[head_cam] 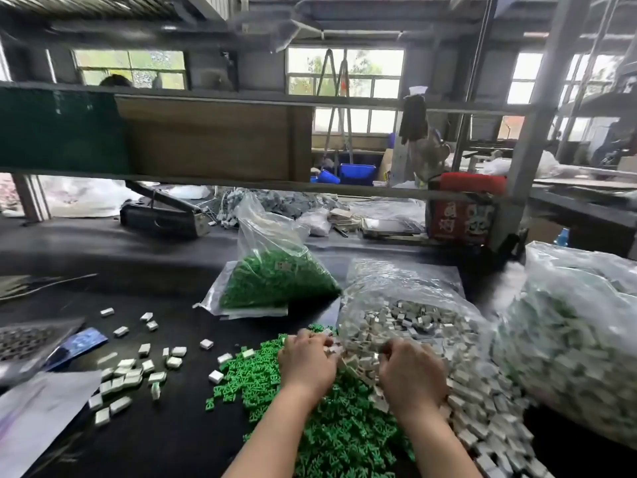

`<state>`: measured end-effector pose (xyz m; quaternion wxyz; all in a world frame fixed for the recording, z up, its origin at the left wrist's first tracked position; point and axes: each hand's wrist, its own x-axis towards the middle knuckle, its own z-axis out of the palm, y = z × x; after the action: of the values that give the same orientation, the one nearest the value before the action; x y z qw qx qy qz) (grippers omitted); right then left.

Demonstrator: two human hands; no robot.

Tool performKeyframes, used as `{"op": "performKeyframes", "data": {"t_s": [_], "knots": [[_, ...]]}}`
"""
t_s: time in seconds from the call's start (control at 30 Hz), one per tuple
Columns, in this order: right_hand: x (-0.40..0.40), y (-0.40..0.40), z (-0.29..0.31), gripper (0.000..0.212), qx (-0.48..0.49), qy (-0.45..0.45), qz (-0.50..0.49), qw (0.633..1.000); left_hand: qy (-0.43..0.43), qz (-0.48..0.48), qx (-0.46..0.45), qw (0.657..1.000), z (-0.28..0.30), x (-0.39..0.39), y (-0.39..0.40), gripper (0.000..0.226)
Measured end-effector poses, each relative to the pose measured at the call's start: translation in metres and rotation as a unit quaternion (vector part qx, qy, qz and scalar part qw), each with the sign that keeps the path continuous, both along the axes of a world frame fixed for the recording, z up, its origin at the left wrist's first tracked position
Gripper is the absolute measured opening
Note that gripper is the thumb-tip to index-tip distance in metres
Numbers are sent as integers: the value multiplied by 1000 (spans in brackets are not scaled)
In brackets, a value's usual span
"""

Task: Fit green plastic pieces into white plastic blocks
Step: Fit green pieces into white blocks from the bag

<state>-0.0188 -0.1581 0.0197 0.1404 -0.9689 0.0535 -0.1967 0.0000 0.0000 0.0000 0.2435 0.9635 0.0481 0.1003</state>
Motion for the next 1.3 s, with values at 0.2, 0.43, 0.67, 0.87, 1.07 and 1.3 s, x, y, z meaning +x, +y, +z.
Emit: {"op": "performKeyframes", "data": {"t_s": [0.2,0.43,0.67,0.87,1.07,1.3], "knots": [[15,1,-25,34,-14,85,14,996,-20,-27,-56,998,-28,-5,6,25],[22,-1,-31,22,-16,20,42,999,-78,-49,-79,993,-33,-10,17,16],[23,2,-24,19,46,-51,35,997,-80,-43,-80,993,-29,-10,19,13],[27,3,-25,20,72,-63,62,993,-87,-46,-38,994,-27,-6,15,10],[27,2,-27,22,87,-61,72,992,-95,-44,-20,994,-25,-4,10,9],[29,4,-28,20,181,-93,111,973,-121,-46,-103,986,-13,-9,7,15]]}}
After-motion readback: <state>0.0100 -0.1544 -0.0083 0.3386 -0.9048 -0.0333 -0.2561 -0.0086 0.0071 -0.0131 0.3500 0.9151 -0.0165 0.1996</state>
